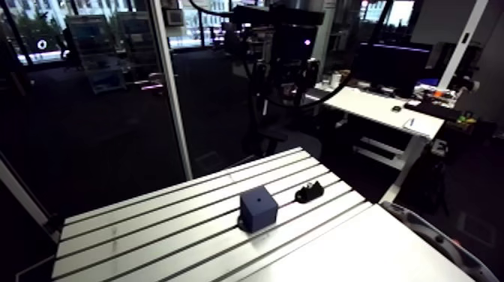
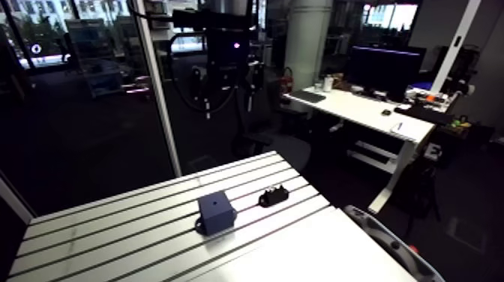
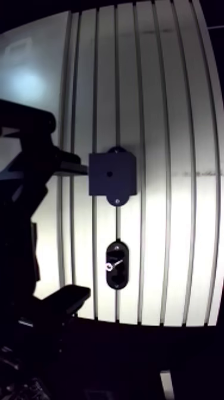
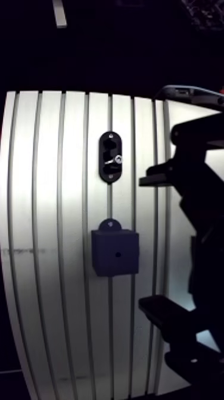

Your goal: Pick up the M10 bolt and insert it into the hole until fully seated.

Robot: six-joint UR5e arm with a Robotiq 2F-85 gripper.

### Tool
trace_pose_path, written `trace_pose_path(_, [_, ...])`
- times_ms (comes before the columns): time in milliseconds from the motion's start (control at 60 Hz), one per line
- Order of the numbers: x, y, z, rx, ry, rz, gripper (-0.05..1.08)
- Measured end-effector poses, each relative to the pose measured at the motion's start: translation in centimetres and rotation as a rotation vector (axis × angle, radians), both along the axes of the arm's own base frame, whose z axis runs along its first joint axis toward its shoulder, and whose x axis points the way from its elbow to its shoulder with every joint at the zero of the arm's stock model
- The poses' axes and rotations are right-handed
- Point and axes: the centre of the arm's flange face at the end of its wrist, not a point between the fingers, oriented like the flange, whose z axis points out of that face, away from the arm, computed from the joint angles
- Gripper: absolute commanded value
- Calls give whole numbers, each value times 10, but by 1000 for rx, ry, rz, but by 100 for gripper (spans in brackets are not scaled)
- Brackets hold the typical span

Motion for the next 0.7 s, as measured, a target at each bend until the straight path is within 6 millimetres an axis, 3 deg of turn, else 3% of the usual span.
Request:
trace_pose_path(317, [9,44,-41,14,27,10,1])
trace_pose_path(700, [14,56,-84,16,28,13,1])
